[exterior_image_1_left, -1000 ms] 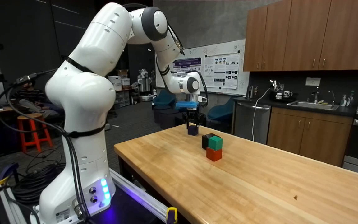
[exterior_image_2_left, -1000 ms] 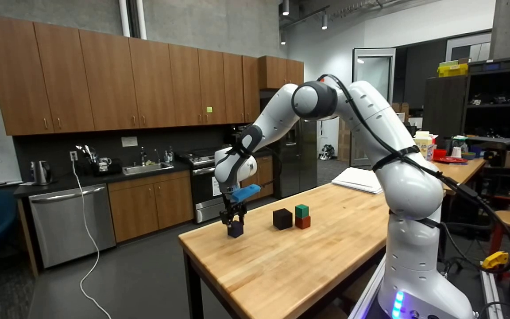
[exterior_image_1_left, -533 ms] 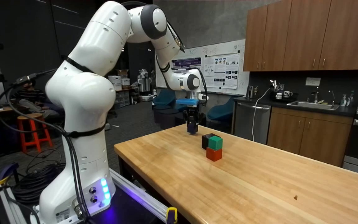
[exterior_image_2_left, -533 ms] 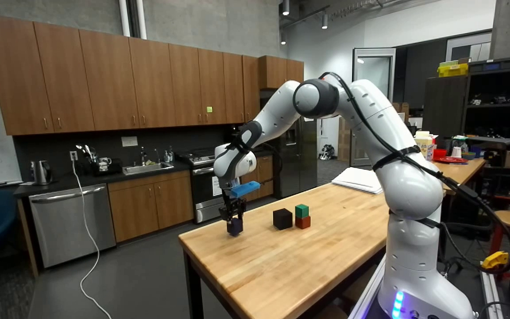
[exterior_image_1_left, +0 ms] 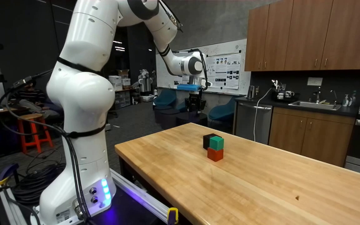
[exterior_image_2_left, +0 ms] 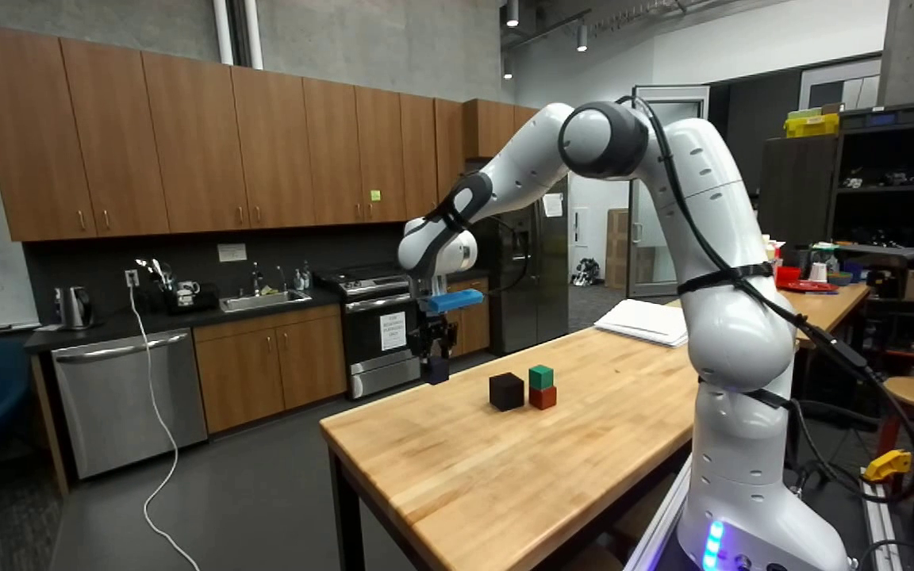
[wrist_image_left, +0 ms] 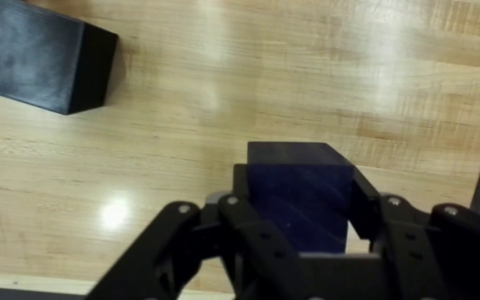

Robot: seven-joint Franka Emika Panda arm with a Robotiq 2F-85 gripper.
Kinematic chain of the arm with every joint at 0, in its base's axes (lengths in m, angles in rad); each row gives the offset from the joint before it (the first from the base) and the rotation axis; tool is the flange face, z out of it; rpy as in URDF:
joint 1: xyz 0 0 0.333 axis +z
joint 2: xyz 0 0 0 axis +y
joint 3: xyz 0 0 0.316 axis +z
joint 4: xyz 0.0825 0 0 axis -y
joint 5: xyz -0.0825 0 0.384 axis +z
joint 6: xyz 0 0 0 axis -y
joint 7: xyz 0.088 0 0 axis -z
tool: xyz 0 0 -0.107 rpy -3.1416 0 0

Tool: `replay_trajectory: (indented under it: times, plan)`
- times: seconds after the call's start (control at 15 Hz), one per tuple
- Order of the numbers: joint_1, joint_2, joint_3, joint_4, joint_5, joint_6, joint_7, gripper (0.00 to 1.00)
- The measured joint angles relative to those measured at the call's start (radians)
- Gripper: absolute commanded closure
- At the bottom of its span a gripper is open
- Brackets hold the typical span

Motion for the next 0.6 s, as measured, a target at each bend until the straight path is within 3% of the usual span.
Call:
replay_trajectory:
  times: [0.6]
  plan:
    - [-0.055,-0.221,-0.072,-0.209,-0.040,0.007,-0.003,0.70]
